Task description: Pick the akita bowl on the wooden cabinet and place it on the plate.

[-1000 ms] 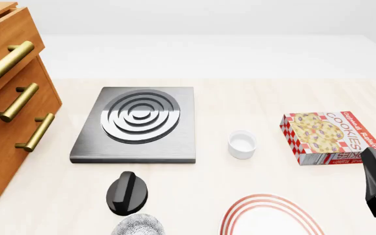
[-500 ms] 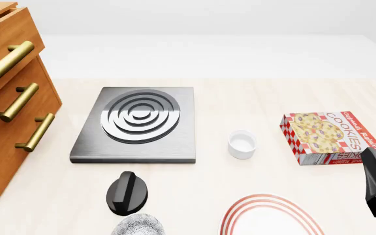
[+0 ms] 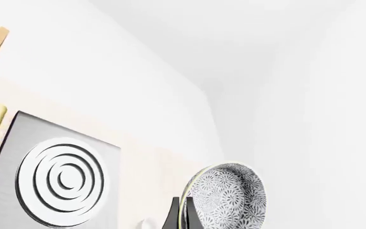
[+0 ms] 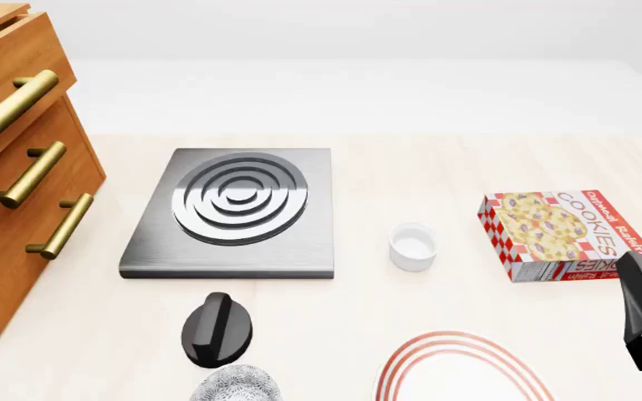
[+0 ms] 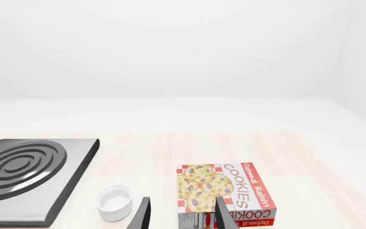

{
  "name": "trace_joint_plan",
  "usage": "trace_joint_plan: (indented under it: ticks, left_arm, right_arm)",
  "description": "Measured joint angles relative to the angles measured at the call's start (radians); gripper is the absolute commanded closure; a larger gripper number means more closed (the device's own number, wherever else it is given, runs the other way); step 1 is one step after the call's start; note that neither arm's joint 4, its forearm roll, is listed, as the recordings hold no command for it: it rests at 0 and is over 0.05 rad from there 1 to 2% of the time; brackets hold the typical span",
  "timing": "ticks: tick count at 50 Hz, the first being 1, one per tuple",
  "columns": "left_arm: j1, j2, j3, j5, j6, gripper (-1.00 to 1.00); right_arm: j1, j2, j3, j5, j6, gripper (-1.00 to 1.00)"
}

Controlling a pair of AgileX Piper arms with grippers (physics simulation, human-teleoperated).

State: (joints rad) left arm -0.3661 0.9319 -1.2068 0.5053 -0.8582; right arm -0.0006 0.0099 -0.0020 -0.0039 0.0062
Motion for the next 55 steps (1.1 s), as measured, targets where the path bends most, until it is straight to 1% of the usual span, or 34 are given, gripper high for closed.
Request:
trace_joint_plan:
  ticks: [10, 26, 43, 55]
  left_arm:
    - [-0.081, -0.004, 0.016, 0.007, 0.002, 1.0]
    - [-0.204, 0.009, 0.021, 0.03, 0.057, 1.0]
    - [-0.303, 0.051, -0.006, 0.058, 0.106, 1.0]
    - [-0.37, 0.069, 0.001, 0.073, 0.136, 1.0]
  right_arm:
    - [0.0, 0.0, 0.0, 0.0, 0.0, -1.0]
    - [0.0, 0.0, 0.0, 0.0, 0.0, -1.0]
    - [0.0, 0.0, 0.0, 0.0, 0.0, -1.0]
    - [0.0, 0.0, 0.0, 0.0, 0.0, -1.0]
